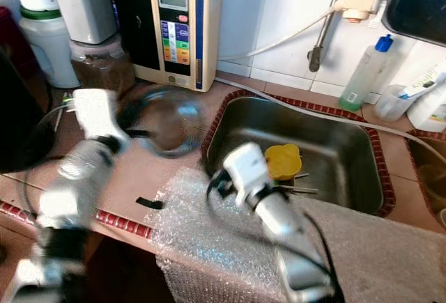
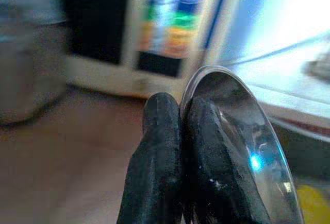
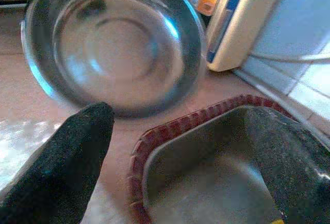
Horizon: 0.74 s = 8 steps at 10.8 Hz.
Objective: Kitchen organization
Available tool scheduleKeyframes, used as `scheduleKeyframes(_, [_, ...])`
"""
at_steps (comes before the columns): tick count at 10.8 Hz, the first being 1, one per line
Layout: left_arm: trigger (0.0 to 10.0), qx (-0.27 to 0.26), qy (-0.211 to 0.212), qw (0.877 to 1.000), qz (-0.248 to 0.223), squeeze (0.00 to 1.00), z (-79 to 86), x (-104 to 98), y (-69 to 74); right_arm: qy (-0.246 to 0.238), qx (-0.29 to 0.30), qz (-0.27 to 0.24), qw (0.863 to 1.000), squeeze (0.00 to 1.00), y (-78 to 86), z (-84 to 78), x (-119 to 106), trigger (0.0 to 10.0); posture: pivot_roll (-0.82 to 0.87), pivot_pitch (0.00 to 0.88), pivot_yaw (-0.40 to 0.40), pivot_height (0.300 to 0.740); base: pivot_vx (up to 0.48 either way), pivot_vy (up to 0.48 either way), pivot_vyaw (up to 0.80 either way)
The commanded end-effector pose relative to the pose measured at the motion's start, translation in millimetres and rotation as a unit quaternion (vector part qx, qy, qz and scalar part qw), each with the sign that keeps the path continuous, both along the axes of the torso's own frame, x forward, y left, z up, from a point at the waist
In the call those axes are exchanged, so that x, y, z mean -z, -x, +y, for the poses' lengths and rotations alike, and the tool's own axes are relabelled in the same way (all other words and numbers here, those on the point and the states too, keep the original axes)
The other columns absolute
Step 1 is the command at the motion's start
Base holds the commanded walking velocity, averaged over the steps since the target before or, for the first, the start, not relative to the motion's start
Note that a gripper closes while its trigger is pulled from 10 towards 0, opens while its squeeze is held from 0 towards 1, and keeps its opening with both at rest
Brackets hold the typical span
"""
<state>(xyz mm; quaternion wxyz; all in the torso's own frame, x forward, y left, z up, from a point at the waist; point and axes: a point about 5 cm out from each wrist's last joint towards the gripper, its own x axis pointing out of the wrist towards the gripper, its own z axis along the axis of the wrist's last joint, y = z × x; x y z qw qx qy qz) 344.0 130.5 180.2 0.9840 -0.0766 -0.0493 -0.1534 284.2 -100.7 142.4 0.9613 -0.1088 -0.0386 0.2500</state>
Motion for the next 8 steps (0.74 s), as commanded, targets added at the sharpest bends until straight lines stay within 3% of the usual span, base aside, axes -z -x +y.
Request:
scheduleKeyframes(1, [0.0,0.022,-0.004,0.999,-0.036,0.00,-7.0,-9,4.3,-0.014,0.014,-0.003,1.000,0.00,-3.4,-3.4,-2,10.0,0.16,0.000,-0.055,0.740,0.000,0.000,0.00])
scheduleKeyframes(4, [0.0,0.089,0.015,0.992,-0.093,0.00,-28.7,-21,16.2,-0.061,0.088,-0.036,0.994,0.00,-23.7,-15.4,-17,10.0,0.16,0.000,-0.057,0.740,0.000,0.000,0.00])
scheduleKeyframes(6, [0.0,0.122,0.037,0.986,-0.109,0.00,-36.9,-28,20.8,-0.074,0.111,-0.038,0.990,0.00,-34.5,-26.1,-20,10.0,0.16,0.000,-0.058,0.740,0.000,0.000,0.00])
scheduleKeyframes(8, [0.0,0.157,0.047,0.979,-0.118,0.00,-44.1,-31,26.2,-0.086,0.107,-0.033,0.990,0.00,-42.7,-26.8,-21,10.0,0.16,0.000,-0.058,0.740,0.000,0.000,0.00])
